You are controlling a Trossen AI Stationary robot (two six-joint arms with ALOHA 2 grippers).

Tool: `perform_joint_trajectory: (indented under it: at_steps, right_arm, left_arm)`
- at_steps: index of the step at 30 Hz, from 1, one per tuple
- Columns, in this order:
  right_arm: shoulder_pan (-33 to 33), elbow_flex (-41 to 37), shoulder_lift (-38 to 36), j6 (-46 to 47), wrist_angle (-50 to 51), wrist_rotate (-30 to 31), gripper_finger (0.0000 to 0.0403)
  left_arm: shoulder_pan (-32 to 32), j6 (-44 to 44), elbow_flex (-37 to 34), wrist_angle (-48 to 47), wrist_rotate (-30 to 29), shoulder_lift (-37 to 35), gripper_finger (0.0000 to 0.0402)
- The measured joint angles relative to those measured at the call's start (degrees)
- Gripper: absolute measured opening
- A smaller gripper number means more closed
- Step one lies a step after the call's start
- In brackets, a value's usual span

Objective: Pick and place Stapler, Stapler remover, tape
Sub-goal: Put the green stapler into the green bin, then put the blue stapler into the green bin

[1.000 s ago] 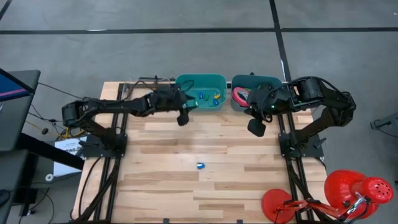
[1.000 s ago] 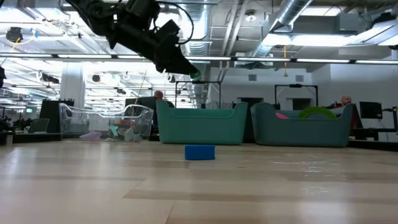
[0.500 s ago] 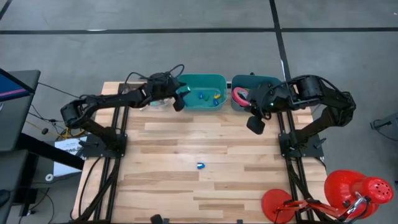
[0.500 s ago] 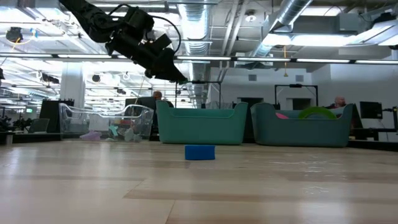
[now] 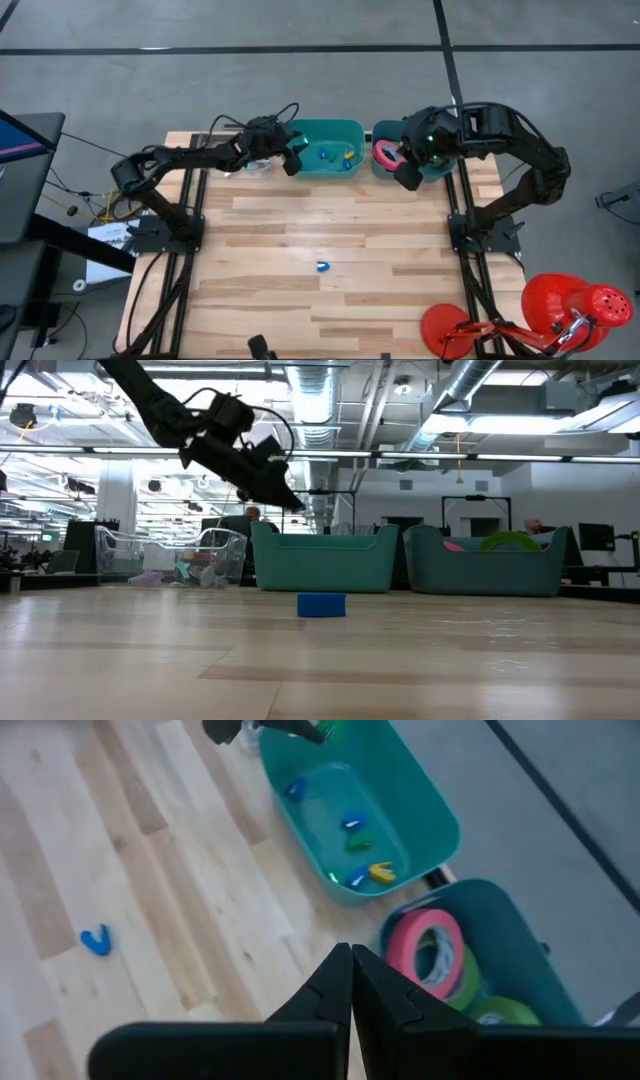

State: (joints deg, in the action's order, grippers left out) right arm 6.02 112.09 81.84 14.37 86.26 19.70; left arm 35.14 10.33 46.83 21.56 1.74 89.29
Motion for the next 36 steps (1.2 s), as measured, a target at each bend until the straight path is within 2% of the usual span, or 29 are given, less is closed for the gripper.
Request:
perform_joint_trajectory:
  at_steps: [9,20,23,30,36]
  right_arm:
    - [3.8,0.0,0.0,-5.8,0.0,-0.3,0.0]
    - [4.3,0.0,0.0,-5.5,-0.1,-0.3,0.0]
    - [4.3,0.0,0.0,-4.8,-0.1,-1.1,0.0]
    - [4.1,0.0,0.0,-4.8,-0.2,-2.8,0.0]
    - [4.2,0.0,0.0,-4.7,-0.2,-3.0,0.0]
  left_arm:
    - [-0.4,-0.3,0.0,3.1,0.0,7.0,0.0185]
    - [-0.3,-2.3,0.0,3.1,0.0,7.6,0.0189]
    - [-0.3,-2.3,0.0,3.1,0.0,7.6,0.0215]
    - [-0.5,-6.2,0.0,2.9,0.0,7.0,0.0309]
    - [-1.9,-6.2,0.0,2.9,0.0,3.1,0.0335]
